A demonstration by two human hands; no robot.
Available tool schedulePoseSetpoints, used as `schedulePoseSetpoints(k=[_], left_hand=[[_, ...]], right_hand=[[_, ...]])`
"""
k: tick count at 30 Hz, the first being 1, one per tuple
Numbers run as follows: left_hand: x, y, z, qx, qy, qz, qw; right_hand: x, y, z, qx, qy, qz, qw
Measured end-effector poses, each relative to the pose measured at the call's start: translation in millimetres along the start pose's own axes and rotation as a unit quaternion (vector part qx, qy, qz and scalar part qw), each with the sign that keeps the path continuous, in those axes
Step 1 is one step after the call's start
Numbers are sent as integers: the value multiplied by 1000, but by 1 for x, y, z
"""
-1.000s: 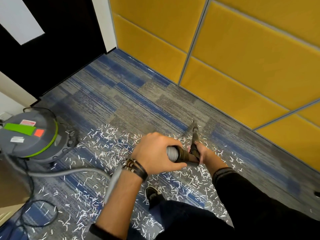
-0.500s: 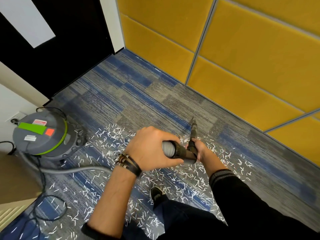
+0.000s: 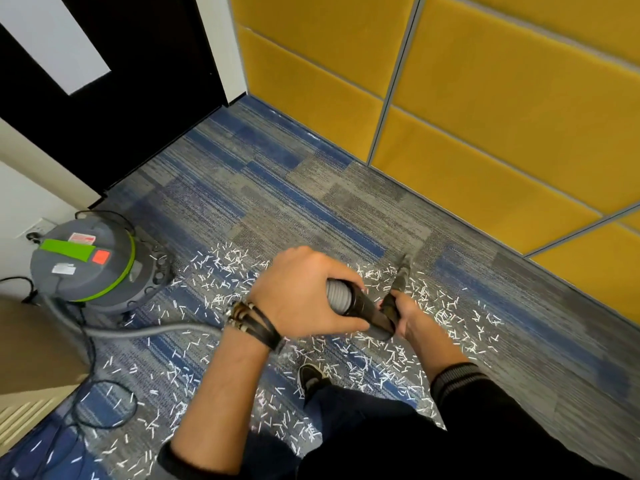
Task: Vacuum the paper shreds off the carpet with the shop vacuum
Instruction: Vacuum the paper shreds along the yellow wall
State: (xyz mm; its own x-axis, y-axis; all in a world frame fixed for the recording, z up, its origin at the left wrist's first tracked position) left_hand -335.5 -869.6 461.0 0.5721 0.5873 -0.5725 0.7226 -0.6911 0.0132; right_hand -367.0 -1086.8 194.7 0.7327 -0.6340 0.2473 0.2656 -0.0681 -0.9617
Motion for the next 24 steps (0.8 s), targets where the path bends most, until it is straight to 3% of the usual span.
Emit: schedulePoseSetpoints(k=[4,9,17,24], left_hand=[[-22,-5,-1,17,-12,8,1000],[-51,-14,38,57,-32,28,997],[-51,-75,47,5,-35,-23,999],[-96,-107,91,21,-63,-11,998]], right_hand=[[-14,-16,-19,15,9,-3,1000],[-41,-28,-84,-45,28,7,999],[-73,-48,-85,-60,-54,10,997],[-110,-56,-148,-81,-47,11,996]])
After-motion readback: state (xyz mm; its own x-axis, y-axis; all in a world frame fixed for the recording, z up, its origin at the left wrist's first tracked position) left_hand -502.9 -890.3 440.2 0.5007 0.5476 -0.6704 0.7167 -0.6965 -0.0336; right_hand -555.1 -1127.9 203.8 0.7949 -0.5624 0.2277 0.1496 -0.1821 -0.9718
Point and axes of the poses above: each hand's wrist, its own y-axis towards the middle knuckle, its own z-axis out of the palm, x = y × z, the point moved 5 cm from there along y, towards the middle knuckle, and after that the axes turned 6 degrees about z, right-handed, at the moved point
